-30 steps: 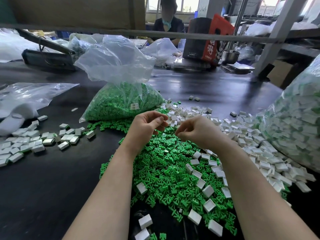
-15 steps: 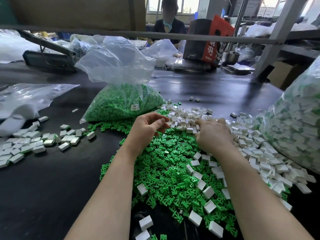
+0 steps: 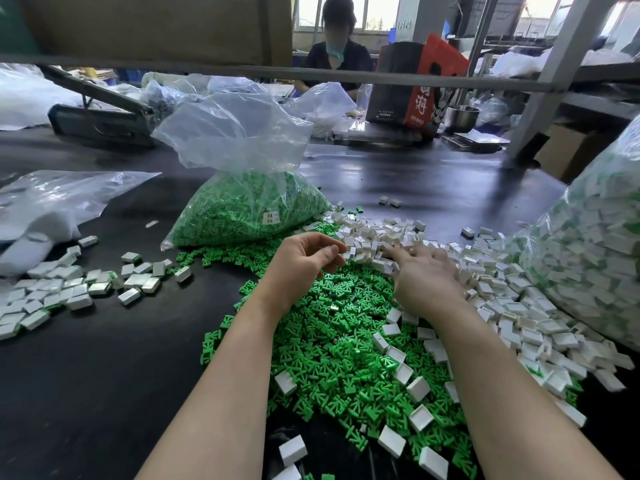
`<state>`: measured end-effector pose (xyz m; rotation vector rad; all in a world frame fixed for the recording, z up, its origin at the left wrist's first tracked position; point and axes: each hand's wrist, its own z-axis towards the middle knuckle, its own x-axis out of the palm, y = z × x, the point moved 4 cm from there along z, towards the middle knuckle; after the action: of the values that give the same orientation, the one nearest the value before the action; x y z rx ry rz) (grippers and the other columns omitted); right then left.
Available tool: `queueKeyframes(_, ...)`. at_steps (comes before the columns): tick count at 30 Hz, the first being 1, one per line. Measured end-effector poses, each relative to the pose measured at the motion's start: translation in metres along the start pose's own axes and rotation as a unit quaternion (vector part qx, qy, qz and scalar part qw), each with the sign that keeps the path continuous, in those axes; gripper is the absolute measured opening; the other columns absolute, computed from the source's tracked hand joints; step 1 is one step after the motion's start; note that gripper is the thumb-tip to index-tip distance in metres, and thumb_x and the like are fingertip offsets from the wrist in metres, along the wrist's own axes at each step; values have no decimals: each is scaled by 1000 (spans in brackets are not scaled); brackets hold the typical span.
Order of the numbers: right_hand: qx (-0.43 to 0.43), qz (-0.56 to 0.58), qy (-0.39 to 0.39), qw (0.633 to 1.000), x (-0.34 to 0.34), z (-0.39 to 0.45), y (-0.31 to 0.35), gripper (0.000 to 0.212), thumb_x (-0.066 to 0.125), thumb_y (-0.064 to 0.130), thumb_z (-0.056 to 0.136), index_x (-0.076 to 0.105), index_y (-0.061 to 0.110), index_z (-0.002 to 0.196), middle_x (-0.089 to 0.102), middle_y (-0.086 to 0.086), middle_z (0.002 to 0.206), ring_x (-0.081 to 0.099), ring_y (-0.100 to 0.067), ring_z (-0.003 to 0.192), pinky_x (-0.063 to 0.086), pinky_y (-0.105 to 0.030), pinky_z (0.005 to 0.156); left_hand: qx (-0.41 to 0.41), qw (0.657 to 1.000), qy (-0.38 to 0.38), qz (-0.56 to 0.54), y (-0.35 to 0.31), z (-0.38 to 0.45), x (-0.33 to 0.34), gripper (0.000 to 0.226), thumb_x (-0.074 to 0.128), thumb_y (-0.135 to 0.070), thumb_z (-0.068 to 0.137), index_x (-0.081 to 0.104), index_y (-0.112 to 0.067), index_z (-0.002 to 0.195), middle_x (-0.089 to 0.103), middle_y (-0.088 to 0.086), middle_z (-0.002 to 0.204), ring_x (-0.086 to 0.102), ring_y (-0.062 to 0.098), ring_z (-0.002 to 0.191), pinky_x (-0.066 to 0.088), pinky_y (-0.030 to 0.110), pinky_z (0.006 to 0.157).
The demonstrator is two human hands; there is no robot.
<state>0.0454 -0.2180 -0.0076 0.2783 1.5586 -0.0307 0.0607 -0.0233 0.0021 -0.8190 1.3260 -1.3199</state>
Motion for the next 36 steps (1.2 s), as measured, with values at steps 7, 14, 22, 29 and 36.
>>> queueKeyframes(7, -75, 2, -93, 993, -6, 0, 7, 13, 56, 27, 95, 59, 20, 106, 62, 2, 100, 54, -19, 99, 44, -35, 92, -6, 999, 28, 16, -1, 0, 8, 14, 58, -6, 95, 70, -13, 94, 74, 4, 83, 65, 1, 65, 46, 9, 58)
queueKeyframes(14, -77, 108, -76, 988, -9, 0, 2, 9, 58, 18, 95, 63, 13, 99, 65, -5, 98, 57, -21, 94, 50, -36, 88, -11, 997, 48, 65, 1, 0, 10, 11, 61, -10, 94, 68, -18, 98, 74, 3, 87, 64, 3, 69, 46, 11, 58)
queueKeyframes(22, 4, 606, -7, 795, -23, -7, 14, 16, 81, 7, 74, 67, 9, 82, 65, 2, 67, 60, -1, 53, 45, -15, 47, 18, 998, 59, -5, -10, -1, 25, 23, 76, -8, 81, 67, -16, 100, 70, 7, 86, 65, 8, 72, 53, 18, 66)
queueKeyframes(29, -10, 641, -2, 768, -24, -10, 25, 18, 81, 5, 73, 69, 6, 87, 67, -2, 68, 58, 2, 46, 41, -12, 42, 45, 998, 7, -53, -13, -2, 22, 23, 76, -9, 81, 66, -4, 101, 74, 13, 84, 70, 16, 74, 58, 28, 68)
queueKeyframes(36, -64, 536, 4, 842, -20, -9, 22, 19, 66, 1, 88, 68, 16, 100, 73, -4, 94, 65, -12, 74, 51, -16, 57, 55, 995, -24, -83, -8, 1, 14, 16, 78, -5, 79, 72, -11, 93, 74, 1, 80, 69, 11, 75, 55, 22, 68)
